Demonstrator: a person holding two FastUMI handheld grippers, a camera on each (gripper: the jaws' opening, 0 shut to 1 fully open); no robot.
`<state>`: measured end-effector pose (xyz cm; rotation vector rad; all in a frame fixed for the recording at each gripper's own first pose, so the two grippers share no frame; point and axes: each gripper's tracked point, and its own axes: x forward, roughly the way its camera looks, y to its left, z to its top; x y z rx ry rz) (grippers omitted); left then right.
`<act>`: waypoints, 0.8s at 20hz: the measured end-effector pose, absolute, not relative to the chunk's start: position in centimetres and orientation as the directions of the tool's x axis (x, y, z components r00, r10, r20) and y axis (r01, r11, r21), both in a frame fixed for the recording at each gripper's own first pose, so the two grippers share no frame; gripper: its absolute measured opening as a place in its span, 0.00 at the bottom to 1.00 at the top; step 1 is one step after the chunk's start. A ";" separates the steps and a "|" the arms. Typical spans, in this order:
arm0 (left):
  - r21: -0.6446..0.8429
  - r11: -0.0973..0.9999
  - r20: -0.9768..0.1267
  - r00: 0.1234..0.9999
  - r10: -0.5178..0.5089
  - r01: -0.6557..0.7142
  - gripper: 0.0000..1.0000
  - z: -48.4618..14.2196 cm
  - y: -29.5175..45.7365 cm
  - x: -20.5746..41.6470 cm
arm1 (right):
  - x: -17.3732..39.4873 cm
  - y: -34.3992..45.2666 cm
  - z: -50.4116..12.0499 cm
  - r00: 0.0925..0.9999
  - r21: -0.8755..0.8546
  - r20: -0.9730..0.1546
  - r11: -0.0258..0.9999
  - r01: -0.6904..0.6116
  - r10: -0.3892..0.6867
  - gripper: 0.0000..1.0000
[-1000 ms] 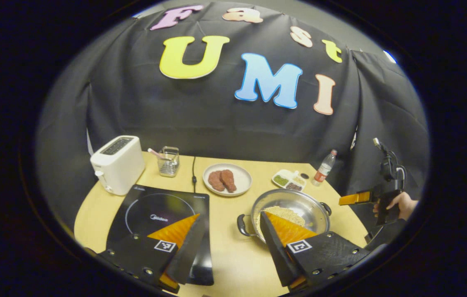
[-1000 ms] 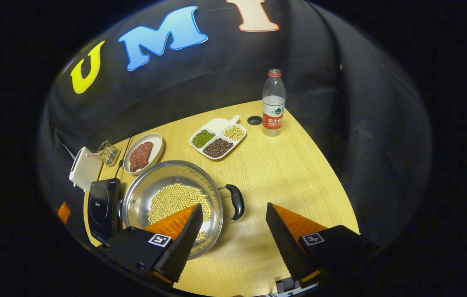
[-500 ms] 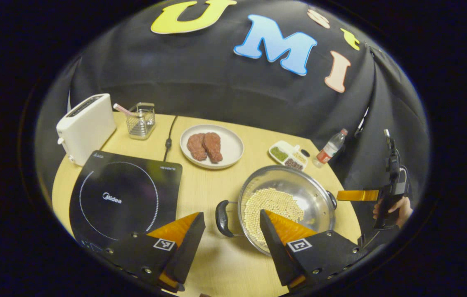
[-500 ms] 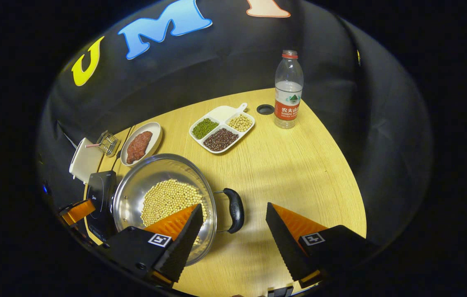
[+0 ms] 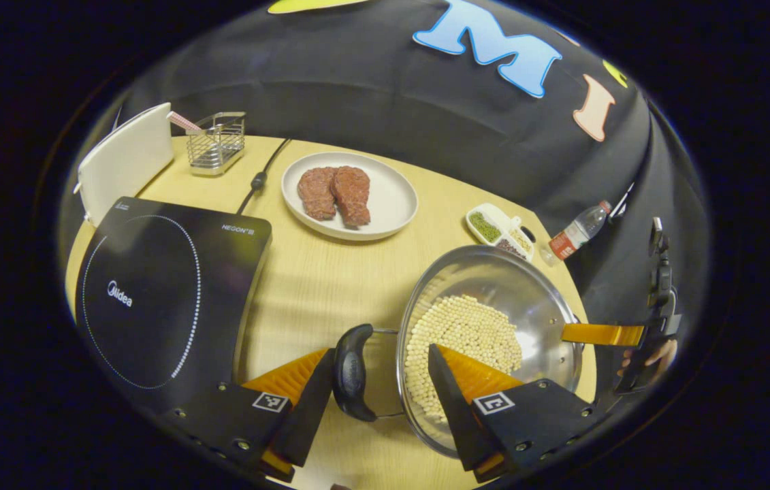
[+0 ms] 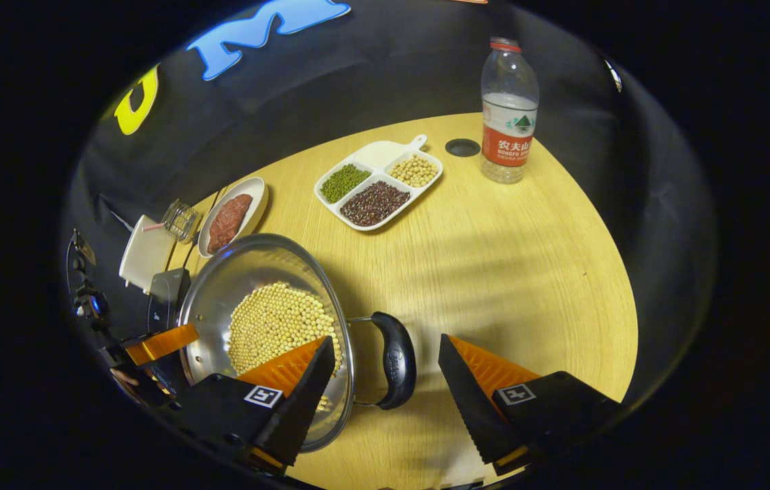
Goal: First push the handle of the pot to place it horizontally, then grasp the pot with both hands and set it on the induction cooktop.
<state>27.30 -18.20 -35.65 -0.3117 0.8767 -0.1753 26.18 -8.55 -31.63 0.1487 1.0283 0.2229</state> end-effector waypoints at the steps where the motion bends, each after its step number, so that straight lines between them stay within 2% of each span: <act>1: -0.334 0.942 -0.731 0.624 -0.276 0.025 0.83 -35.9 -18.2 27.5 | 26.1 -8.4 -32.2 0.488 0.222 -0.835 0.968 -0.119 0.252 0.98; 3: -0.329 0.944 -0.745 0.607 -0.274 0.023 0.80 -36.6 -18.4 27.7 | 26.3 -8.1 -32.7 0.475 0.226 -0.842 0.966 -0.123 0.257 0.98; 6: -0.304 0.953 -0.768 0.593 -0.242 -0.005 0.83 -37.4 -18.0 27.7 | 26.8 -7.8 -33.5 0.464 0.240 -0.845 0.964 -0.115 0.266 0.97; 8: -0.315 0.949 -0.773 0.585 -0.247 -0.015 0.56 -37.7 -18.1 27.6 | 27.0 -7.8 -33.7 0.464 0.248 -0.845 0.963 -0.103 0.267 0.94; 9: -0.321 0.947 -0.776 0.579 -0.252 -0.018 0.62 -37.8 -18.1 27.5 | 27.2 -7.7 -33.8 0.463 0.254 -0.844 0.962 -0.100 0.271 0.91; 10: -0.322 0.946 -0.783 0.566 -0.256 -0.018 0.59 -38.2 -18.2 27.3 | 27.2 -7.4 -33.9 0.459 0.260 -0.844 0.960 -0.103 0.278 0.75; 11: -0.322 0.947 -0.788 0.558 -0.259 -0.016 0.59 -38.2 -18.3 27.1 | 27.2 -7.3 -34.2 0.457 0.258 -0.845 0.960 -0.106 0.277 0.81; 12: -0.322 0.947 -0.789 0.557 -0.259 -0.016 0.55 -38.4 -18.3 27.3 | 27.2 -7.4 -34.3 0.456 0.251 -0.847 0.962 -0.109 0.273 0.73; 14: -0.339 0.941 -0.788 0.554 -0.269 -0.024 0.58 -38.4 -18.4 27.2 | 27.1 -7.6 -34.4 0.457 0.248 -0.847 0.962 -0.114 0.272 0.63; 16: -0.366 0.929 -0.790 0.544 -0.284 -0.047 0.53 -38.5 -18.6 27.3 | 26.9 -7.5 -34.4 0.441 0.259 -0.852 0.959 -0.111 0.281 0.59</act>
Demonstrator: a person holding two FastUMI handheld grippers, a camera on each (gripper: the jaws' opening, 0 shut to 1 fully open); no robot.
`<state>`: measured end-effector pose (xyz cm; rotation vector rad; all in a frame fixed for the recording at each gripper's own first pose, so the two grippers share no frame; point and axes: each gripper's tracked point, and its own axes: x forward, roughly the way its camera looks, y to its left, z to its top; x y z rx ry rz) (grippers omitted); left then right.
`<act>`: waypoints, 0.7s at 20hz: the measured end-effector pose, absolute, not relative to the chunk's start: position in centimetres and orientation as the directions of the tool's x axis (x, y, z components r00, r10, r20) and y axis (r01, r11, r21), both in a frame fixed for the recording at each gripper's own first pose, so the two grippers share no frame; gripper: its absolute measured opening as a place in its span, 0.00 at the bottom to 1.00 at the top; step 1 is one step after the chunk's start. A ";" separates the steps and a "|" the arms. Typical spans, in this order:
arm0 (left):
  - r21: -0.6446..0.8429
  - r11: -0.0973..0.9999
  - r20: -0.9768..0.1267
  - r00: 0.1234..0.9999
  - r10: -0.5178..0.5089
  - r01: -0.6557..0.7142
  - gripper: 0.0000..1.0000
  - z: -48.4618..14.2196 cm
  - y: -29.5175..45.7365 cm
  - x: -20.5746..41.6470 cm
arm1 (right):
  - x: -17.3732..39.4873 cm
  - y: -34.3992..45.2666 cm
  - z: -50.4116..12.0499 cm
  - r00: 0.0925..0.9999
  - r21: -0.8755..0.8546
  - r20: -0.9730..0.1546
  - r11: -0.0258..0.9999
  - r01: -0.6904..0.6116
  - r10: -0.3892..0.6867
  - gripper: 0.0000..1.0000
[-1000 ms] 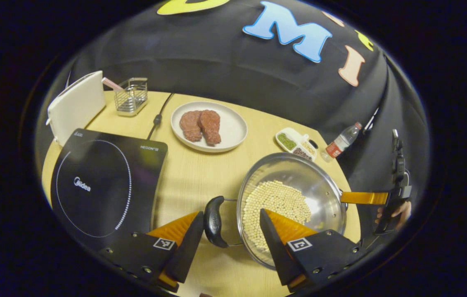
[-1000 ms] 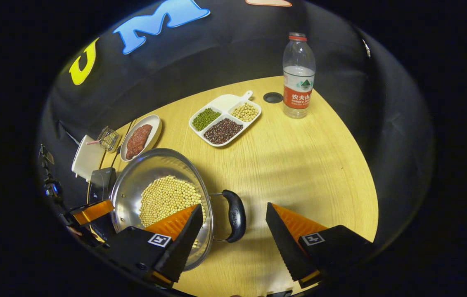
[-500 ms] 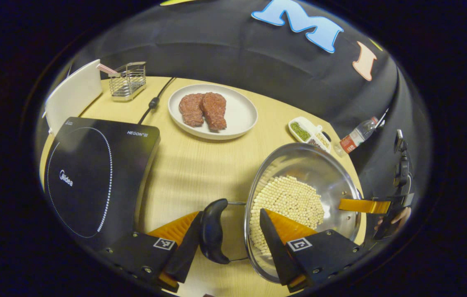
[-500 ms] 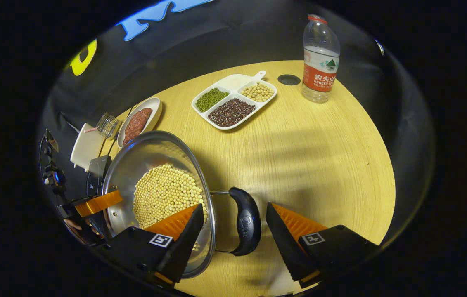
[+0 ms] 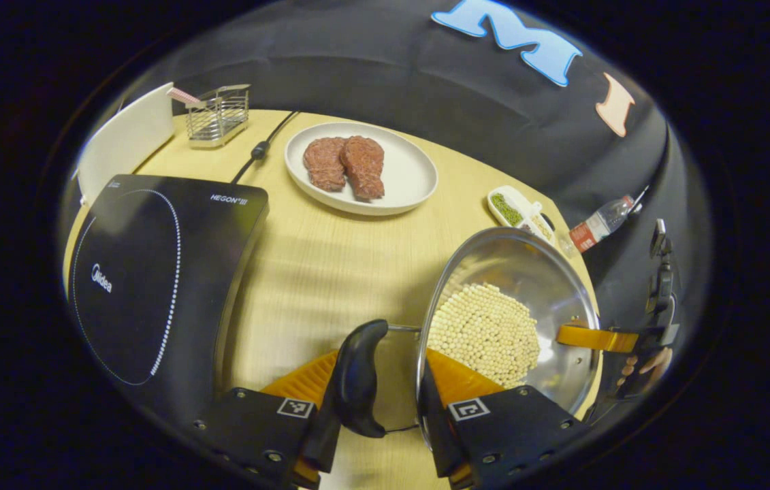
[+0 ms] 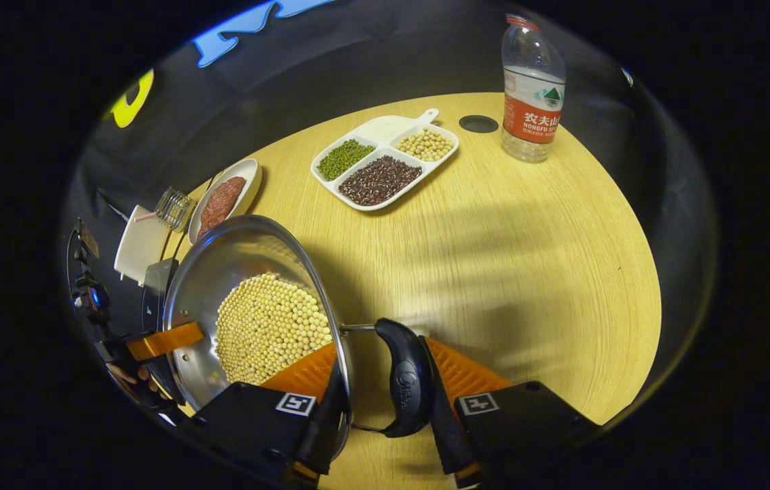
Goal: First push the handle of the pot to place it horizontally, then grasp the pot with both hands and set it on the induction cooktop.
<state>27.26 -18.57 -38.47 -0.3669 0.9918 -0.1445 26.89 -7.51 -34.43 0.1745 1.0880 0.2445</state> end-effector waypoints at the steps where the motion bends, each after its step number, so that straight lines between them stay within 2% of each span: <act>1: -0.369 0.928 -0.794 0.537 -0.285 -0.052 0.59 -38.5 -18.4 27.0 | 26.8 -7.4 -34.4 0.433 0.267 -0.855 0.958 -0.108 0.287 0.60; 2: -0.364 0.930 -0.795 0.537 -0.283 -0.049 0.51 -38.5 -18.3 27.2 | 26.8 -7.5 -34.6 0.423 0.272 -0.857 0.956 -0.110 0.293 0.55; 4: -0.360 0.932 -0.798 0.532 -0.282 -0.048 0.51 -38.4 -18.4 27.1 | 26.6 -7.5 -34.6 0.413 0.274 -0.861 0.955 -0.113 0.296 0.52; 5: -0.362 0.931 -0.799 0.531 -0.282 -0.050 0.52 -38.5 -18.4 27.0 | 26.4 -7.6 -34.4 0.408 0.278 -0.862 0.954 -0.115 0.301 0.55; 6: -0.360 0.931 -0.800 0.531 -0.280 -0.052 0.48 -38.5 -18.4 27.0 | 26.3 -7.5 -34.4 0.407 0.277 -0.862 0.953 -0.121 0.302 0.51; 7: -0.355 0.933 -0.802 0.529 -0.275 -0.053 0.55 -38.4 -18.4 26.9 | 26.0 -7.5 -34.7 0.391 0.277 -0.869 0.953 -0.123 0.303 0.52; 8: -0.349 0.936 -0.801 0.535 -0.268 -0.053 0.52 -38.3 -18.4 27.0 | 25.6 -7.6 -34.8 0.379 0.278 -0.875 0.954 -0.116 0.301 0.48; 9: -0.339 0.940 -0.803 0.534 -0.265 -0.043 0.51 -38.2 -18.5 26.9 | 25.3 -7.6 -34.7 0.373 0.278 -0.878 0.954 -0.116 0.301 0.52; 10: -0.336 0.941 -0.804 0.533 -0.265 -0.040 0.51 -38.0 -18.5 26.6 | 24.9 -7.8 -34.7 0.369 0.276 -0.880 0.954 -0.116 0.300 0.48; 11: -0.337 0.941 -0.804 0.532 -0.266 -0.040 0.54 -37.7 -18.8 25.9 | 24.4 -8.1 -34.5 0.371 0.275 -0.880 0.955 -0.111 0.297 0.48; 14: -0.344 0.938 -0.807 0.520 -0.281 -0.028 0.54 -37.1 -19.2 24.6 | 22.9 -8.7 -33.7 0.376 0.257 -0.884 0.961 -0.104 0.277 0.48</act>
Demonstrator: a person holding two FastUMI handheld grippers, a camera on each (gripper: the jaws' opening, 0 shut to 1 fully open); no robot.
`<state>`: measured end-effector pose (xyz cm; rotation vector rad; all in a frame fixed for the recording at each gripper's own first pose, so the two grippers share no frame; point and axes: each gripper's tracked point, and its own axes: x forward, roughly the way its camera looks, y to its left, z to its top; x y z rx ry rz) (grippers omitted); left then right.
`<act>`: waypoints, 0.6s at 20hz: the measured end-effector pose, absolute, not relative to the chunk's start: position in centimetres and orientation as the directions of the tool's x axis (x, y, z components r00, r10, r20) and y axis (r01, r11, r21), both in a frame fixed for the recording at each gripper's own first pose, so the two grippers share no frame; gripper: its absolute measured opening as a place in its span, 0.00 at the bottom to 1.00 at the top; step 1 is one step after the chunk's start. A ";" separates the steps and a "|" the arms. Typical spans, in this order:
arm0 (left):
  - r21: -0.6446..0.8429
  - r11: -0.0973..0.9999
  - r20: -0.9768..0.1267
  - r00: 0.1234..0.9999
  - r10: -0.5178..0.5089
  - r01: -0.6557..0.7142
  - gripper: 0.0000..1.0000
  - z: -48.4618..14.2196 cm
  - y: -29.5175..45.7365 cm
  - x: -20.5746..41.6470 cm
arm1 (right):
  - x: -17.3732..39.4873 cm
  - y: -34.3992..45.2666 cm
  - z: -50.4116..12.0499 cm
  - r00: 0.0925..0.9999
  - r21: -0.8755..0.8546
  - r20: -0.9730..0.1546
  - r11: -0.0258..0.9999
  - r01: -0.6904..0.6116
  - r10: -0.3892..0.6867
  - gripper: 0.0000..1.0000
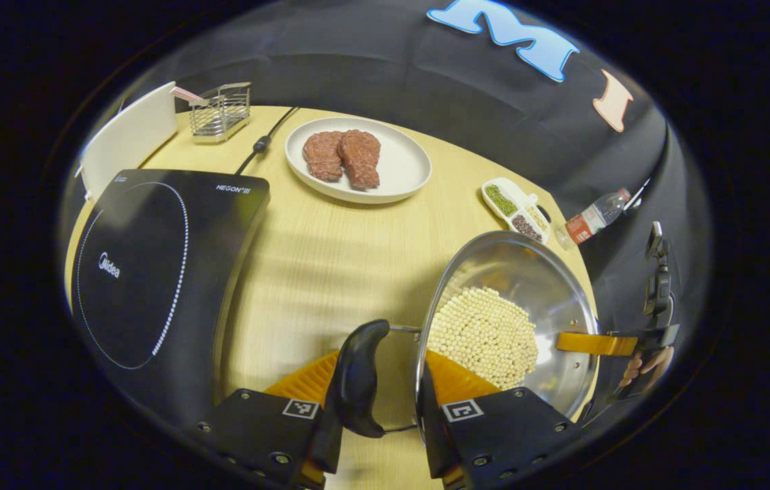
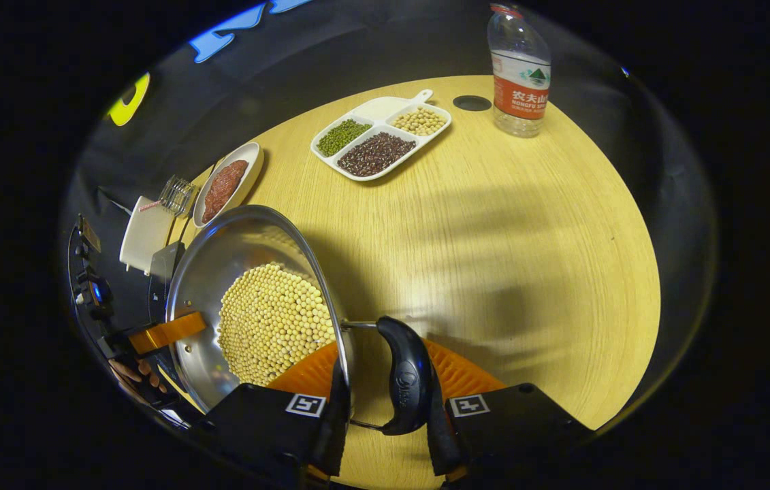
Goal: First push the handle of the pot to place it horizontally, then grasp the pot with both hands and set it on the induction cooktop.
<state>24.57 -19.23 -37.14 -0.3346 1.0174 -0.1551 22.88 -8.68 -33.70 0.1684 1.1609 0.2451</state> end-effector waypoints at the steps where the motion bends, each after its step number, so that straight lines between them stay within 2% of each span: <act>1: -0.351 0.936 -0.804 0.520 -0.287 -0.025 0.50 -36.9 -19.4 24.1 | 22.3 -8.9 -33.3 0.382 0.249 -0.883 0.962 -0.108 0.272 0.48; 3: -0.365 0.931 -0.798 0.521 -0.302 -0.018 0.50 -36.1 -19.6 23.1 | 21.2 -9.1 -32.3 0.399 0.242 -0.878 0.965 -0.103 0.263 0.48; 4: -0.369 0.929 -0.795 0.523 -0.306 -0.016 0.50 -35.7 -19.5 22.6 | 20.6 -9.2 -31.9 0.405 0.237 -0.877 0.966 -0.103 0.258 0.52; 5: -0.370 0.929 -0.795 0.522 -0.310 -0.011 0.54 -35.4 -19.5 22.1 | 20.0 -9.2 -31.5 0.411 0.234 -0.875 0.967 -0.100 0.254 0.48; 7: -0.373 0.928 -0.790 0.525 -0.316 -0.002 0.54 -34.6 -19.2 21.2 | 18.7 -9.1 -30.8 0.422 0.232 -0.871 0.968 -0.094 0.250 0.51; 8: -0.373 0.928 -0.788 0.527 -0.318 0.003 0.54 -34.3 -19.1 20.7 | 18.0 -9.0 -30.4 0.426 0.233 -0.870 0.969 -0.087 0.247 0.48; 11: -0.370 0.929 -0.783 0.530 -0.327 0.026 0.54 -33.0 -18.2 19.2 | 15.9 -8.2 -29.5 0.443 0.232 -0.864 0.970 -0.070 0.239 0.48; 12: -0.371 0.928 -0.780 0.531 -0.331 0.034 0.51 -32.7 -17.8 18.8 | 15.2 -7.9 -29.2 0.446 0.235 -0.863 0.970 -0.062 0.237 0.48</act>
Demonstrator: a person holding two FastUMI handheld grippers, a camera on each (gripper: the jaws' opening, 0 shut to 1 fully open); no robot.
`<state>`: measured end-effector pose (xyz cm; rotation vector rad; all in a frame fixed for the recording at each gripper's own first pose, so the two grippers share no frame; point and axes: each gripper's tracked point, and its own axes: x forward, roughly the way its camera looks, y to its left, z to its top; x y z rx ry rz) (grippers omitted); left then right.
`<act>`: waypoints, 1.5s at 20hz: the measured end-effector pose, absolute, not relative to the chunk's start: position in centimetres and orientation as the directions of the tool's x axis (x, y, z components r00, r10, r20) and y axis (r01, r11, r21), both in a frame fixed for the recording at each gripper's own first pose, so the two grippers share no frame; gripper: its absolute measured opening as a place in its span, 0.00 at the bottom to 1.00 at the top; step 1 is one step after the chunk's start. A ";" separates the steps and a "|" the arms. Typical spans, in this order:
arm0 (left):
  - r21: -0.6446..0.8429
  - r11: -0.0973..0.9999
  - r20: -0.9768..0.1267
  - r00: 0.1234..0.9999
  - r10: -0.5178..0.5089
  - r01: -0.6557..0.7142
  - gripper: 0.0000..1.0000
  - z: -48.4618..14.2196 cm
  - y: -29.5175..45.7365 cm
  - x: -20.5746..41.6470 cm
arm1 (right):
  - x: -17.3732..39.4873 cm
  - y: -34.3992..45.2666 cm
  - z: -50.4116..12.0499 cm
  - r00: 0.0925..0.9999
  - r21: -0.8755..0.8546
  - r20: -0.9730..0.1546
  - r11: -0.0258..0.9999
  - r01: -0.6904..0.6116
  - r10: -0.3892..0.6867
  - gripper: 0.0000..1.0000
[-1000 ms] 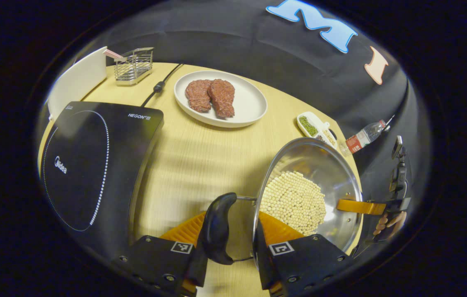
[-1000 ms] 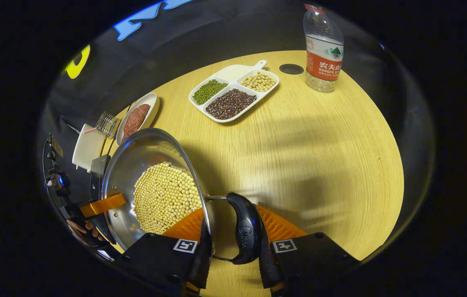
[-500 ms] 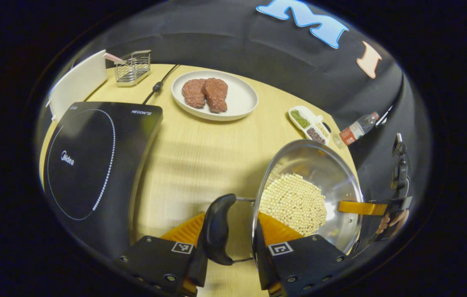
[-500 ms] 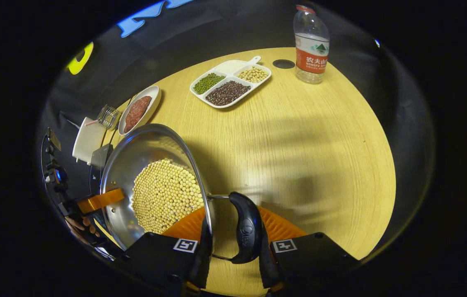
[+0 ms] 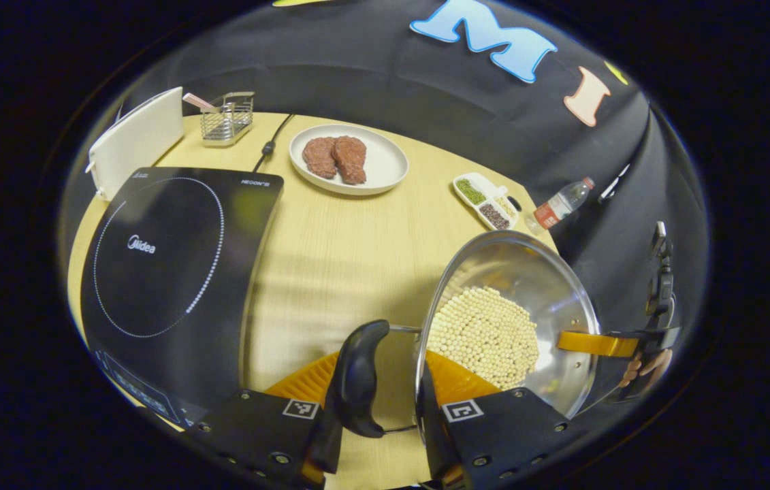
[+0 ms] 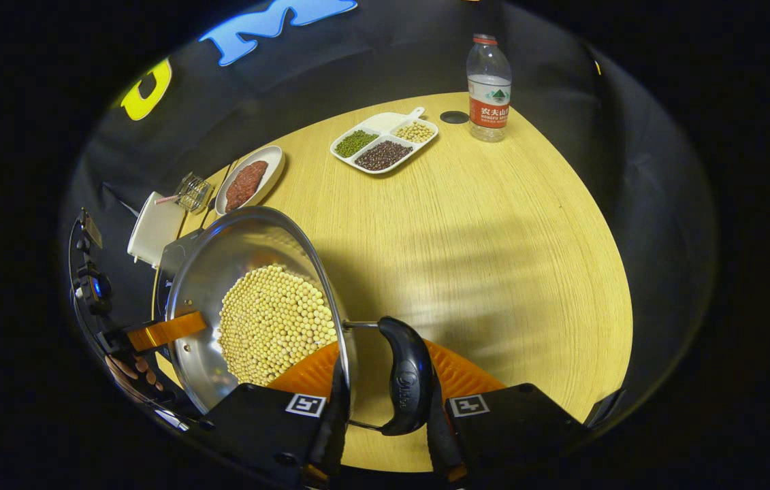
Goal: First push the handle of the pot to place it horizontally, then grasp the pot with both hands and set it on the induction cooktop.
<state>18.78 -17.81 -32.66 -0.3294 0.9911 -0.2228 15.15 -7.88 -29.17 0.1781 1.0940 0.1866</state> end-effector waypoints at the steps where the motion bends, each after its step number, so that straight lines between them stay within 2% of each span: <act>1: -0.370 0.928 -0.778 0.531 -0.335 0.043 0.50 -32.3 -17.4 18.3 | 14.4 -7.5 -28.9 0.451 0.236 -0.861 0.970 -0.054 0.235 0.48; 2: -0.370 0.928 -0.776 0.532 -0.339 0.052 0.54 -32.0 -16.9 17.9 | 13.6 -7.1 -28.6 0.456 0.237 -0.860 0.970 -0.046 0.232 0.48; 3: -0.369 0.927 -0.774 0.532 -0.343 0.061 0.54 -31.6 -16.3 17.4 | 12.9 -6.5 -28.4 0.461 0.237 -0.858 0.971 -0.041 0.229 0.51; 7: -0.371 0.925 -0.765 0.537 -0.355 0.084 0.54 -30.4 -13.3 15.4 | 10.1 -3.8 -27.7 0.471 0.242 -0.854 0.970 -0.018 0.222 0.52; 10: -0.369 0.926 -0.762 0.543 -0.353 0.083 0.54 -30.1 -10.2 13.9 | 8.4 -1.0 -27.6 0.464 0.246 -0.856 0.969 -0.025 0.229 0.48; 11: -0.370 0.926 -0.762 0.545 -0.350 0.078 0.50 -30.2 -9.2 13.5 | 7.6 0.0 -27.4 0.463 0.245 -0.856 0.969 -0.028 0.230 0.48; 13: -0.372 0.926 -0.762 0.548 -0.345 0.064 0.54 -30.2 -6.9 12.6 | 7.0 2.3 -27.3 0.462 0.241 -0.856 0.970 -0.037 0.230 0.51; 15: -0.375 0.926 -0.760 0.555 -0.338 0.051 0.50 -29.9 -5.0 12.3 | 6.6 4.2 -27.1 0.461 0.239 -0.856 0.970 -0.049 0.234 0.48; 16: -0.374 0.926 -0.759 0.559 -0.333 0.044 0.50 -29.6 -4.3 12.2 | 6.6 5.2 -27.1 0.461 0.237 -0.856 0.970 -0.055 0.236 0.51; 18: -0.368 0.929 -0.759 0.567 -0.320 0.031 0.50 -29.5 -1.9 11.9 | 6.5 7.2 -26.8 0.461 0.237 -0.853 0.969 -0.072 0.243 0.48; 19: -0.367 0.930 -0.759 0.571 -0.314 0.024 0.54 -29.5 -0.4 11.7 | 6.5 8.3 -26.8 0.461 0.240 -0.852 0.967 -0.081 0.250 0.48; 21: -0.360 0.933 -0.761 0.575 -0.301 0.011 0.50 -28.9 2.2 10.8 | 6.4 10.5 -26.9 0.456 0.248 -0.851 0.964 -0.092 0.262 0.48; 22: -0.355 0.935 -0.762 0.578 -0.293 0.007 0.54 -28.6 3.5 10.6 | 6.4 11.6 -26.9 0.453 0.252 -0.850 0.963 -0.098 0.268 0.48; 23: -0.350 0.937 -0.762 0.581 -0.286 0.003 0.50 -28.5 4.6 10.6 | 6.4 12.5 -26.9 0.450 0.256 -0.850 0.961 -0.102 0.274 0.48; 25: -0.340 0.941 -0.765 0.585 -0.271 -0.008 0.54 -28.7 6.6 11.3 | 6.6 14.5 -27.1 0.445 0.263 -0.850 0.959 -0.104 0.282 0.48; 27: -0.328 0.944 -0.767 0.588 -0.256 -0.016 0.46 -29.0 8.4 11.7 | 6.9 16.3 -27.3 0.439 0.268 -0.851 0.957 -0.110 0.289 0.48; 28: -0.325 0.945 -0.768 0.590 -0.251 -0.021 0.46 -29.1 9.3 12.1 | 7.2 17.2 -27.4 0.435 0.271 -0.851 0.956 -0.114 0.293 0.48; 29: -0.324 0.946 -0.767 0.592 -0.247 -0.024 0.54 -29.1 10.3 12.4 | 7.5 18.0 -27.4 0.433 0.274 -0.851 0.955 -0.117 0.297 0.48; 30: -0.324 0.946 -0.766 0.595 -0.244 -0.029 0.54 -29.2 11.1 12.7 | 8.0 18.7 -27.4 0.433 0.274 -0.850 0.954 -0.122 0.300 0.48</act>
